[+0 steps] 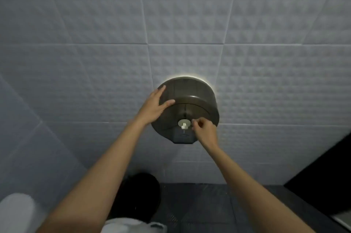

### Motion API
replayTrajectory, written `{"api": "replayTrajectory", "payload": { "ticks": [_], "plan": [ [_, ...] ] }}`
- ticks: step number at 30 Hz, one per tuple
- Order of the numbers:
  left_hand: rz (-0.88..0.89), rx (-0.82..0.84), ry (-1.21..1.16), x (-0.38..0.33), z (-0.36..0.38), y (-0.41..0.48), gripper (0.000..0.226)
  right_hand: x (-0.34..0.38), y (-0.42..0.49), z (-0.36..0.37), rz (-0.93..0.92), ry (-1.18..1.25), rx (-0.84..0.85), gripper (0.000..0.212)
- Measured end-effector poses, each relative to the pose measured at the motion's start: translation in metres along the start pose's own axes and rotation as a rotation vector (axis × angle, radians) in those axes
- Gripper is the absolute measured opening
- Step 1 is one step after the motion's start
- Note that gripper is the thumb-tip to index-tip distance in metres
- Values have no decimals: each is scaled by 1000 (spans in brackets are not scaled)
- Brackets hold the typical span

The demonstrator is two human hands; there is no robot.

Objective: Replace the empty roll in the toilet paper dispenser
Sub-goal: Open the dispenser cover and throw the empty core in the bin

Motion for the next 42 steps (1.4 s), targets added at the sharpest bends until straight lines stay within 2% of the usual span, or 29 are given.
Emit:
{"api": "replayTrajectory", "payload": {
  "ticks": [3,6,11,15,19,20,22,26,31,33,34,36,38,40,42],
  "plan": [
    [-19,44,-2,16,7,4,78,-14,5,23,139,60,92,39],
    [-24,46,-26,24,12,4,78,-18,4,39,235,173,160,40],
    [-4,40,-26,30,12,6,77,-13,10,50,233,213,61,36],
    [-10,33,-25,31,15,5,81,-6,4,43,100,-46,-89,26],
    [-29,33,-44,31,15,4,92,-2,2,45,-253,-455,-253,10],
    [-32,34,-44,29,14,3,92,-2,2,46,-293,-554,-262,10],
    [-36,36,-43,28,14,2,90,0,2,45,-326,-639,-307,24],
    [-26,35,-28,25,13,1,81,-3,0,41,-388,-593,-379,30],
    [-141,39,-125,23,18,-4,95,13,-10,7,-557,-294,-645,30],
    [-196,58,-220,22,15,-3,108,26,-3,-12,-422,-138,-688,27],
    [-236,65,-271,21,13,0,114,31,5,-19,-306,-67,-647,31],
    [-338,84,-375,21,9,6,118,38,25,-29,-57,38,-457,46],
    [-459,68,-492,27,8,13,118,40,46,-34,166,108,-194,64],
    [-550,36,-515,31,9,15,121,40,62,-36,289,139,-33,77],
    [-596,34,-486,27,8,12,122,42,68,-38,321,160,38,87]
  ]
}}
Point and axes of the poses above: each hand's wrist, its own y-axis towards the middle knuckle, its own z-axis out of the palm, x = y × z, the point moved 2 cm from there along y, towards the middle knuckle, and after that the axes turned 11 degrees about z, right-handed, at the moved point
